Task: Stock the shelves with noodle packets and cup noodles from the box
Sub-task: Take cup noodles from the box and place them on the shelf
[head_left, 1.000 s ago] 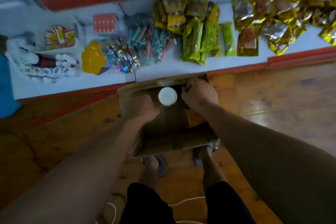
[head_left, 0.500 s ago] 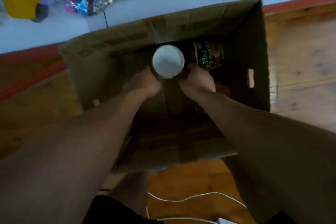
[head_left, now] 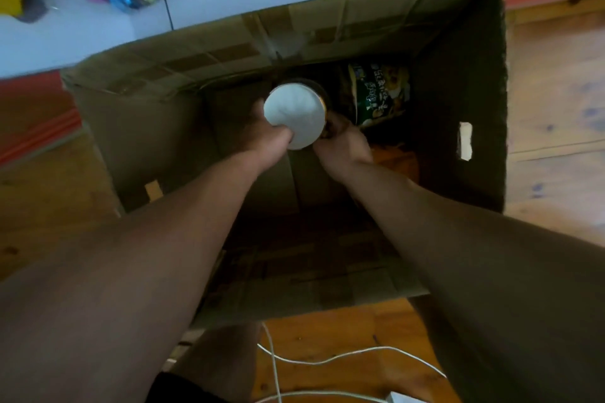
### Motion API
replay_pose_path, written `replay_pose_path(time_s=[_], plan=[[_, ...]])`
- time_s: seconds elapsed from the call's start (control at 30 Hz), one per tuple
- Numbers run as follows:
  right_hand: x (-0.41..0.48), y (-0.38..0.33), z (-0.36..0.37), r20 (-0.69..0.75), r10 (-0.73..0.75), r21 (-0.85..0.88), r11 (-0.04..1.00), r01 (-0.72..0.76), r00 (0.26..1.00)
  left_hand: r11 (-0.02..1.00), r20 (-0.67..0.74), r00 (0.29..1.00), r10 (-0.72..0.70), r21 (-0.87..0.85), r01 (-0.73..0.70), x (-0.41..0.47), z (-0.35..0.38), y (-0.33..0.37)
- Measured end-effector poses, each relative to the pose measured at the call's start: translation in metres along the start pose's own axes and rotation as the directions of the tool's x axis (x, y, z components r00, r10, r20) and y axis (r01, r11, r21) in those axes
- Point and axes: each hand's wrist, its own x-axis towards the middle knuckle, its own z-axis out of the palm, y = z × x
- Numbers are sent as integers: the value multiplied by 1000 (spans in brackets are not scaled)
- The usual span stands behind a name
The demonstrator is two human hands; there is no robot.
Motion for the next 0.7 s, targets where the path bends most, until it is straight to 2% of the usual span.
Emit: replay_pose_path(time_s=[0.13, 0.2, 0.3, 0.4, 0.57, 0.7], plan=[[-39, -1, -11, -9, 3, 38, 999, -2, 1000, 984, 20, 998, -60, -168, 62, -47, -2, -6], [-66, -2, -19, -13, -15, 44, 999, 15, 1000, 945, 10, 993, -119, -307, 117, -76, -3, -7], [-109, -4, -35, 14, -55, 42, 998, 55, 998, 837, -13, 979, -204, -521, 167, -123, -3, 0], [-149, -7, -61, 31, -105, 12, 994, 104, 994, 726, -39, 959, -280, -662, 185, -172, 0, 13], [-230, -13, -101, 49, -205, -22, 978, 206, 978, 511, -83, 895, -439, -842, 173, -244, -4, 46], [-284, -16, -127, 25, -311, -15, 950, 311, 950, 379, -59, 884, -463, -915, 137, -290, -7, 65]])
